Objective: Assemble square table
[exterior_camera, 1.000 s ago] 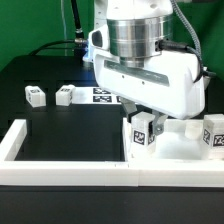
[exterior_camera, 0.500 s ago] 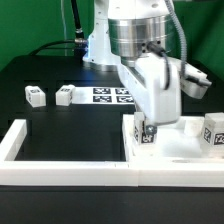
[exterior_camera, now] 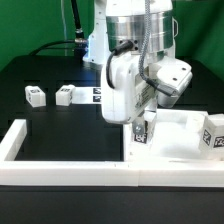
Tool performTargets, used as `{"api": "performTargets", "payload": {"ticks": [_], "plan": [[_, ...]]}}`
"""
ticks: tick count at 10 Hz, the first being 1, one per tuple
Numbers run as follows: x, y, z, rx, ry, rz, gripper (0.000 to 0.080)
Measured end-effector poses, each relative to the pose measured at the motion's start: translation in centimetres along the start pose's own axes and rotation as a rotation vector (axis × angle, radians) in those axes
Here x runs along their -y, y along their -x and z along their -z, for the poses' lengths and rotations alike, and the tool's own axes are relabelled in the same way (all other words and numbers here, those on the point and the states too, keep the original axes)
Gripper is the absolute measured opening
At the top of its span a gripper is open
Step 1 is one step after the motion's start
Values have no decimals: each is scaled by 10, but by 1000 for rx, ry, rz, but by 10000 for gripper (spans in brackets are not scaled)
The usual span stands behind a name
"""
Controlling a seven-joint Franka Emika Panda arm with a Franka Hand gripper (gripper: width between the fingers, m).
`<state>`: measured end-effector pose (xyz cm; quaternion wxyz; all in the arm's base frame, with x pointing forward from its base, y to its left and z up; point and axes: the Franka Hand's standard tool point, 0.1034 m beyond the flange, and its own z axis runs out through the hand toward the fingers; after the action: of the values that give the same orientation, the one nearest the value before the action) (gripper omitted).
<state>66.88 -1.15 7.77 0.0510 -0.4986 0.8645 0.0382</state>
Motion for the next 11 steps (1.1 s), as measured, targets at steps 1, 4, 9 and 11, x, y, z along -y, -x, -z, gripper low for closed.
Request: {"api": "performTargets", "payload": {"ticks": [1, 4, 9, 11], "plan": [[-1, -1, 0, -8, 0, -3, 295], [-1, -2, -1, -8, 2, 2, 473], [-16, 25, 31, 27, 1, 55, 646], [-21, 22, 32, 33, 16, 67, 648]]}}
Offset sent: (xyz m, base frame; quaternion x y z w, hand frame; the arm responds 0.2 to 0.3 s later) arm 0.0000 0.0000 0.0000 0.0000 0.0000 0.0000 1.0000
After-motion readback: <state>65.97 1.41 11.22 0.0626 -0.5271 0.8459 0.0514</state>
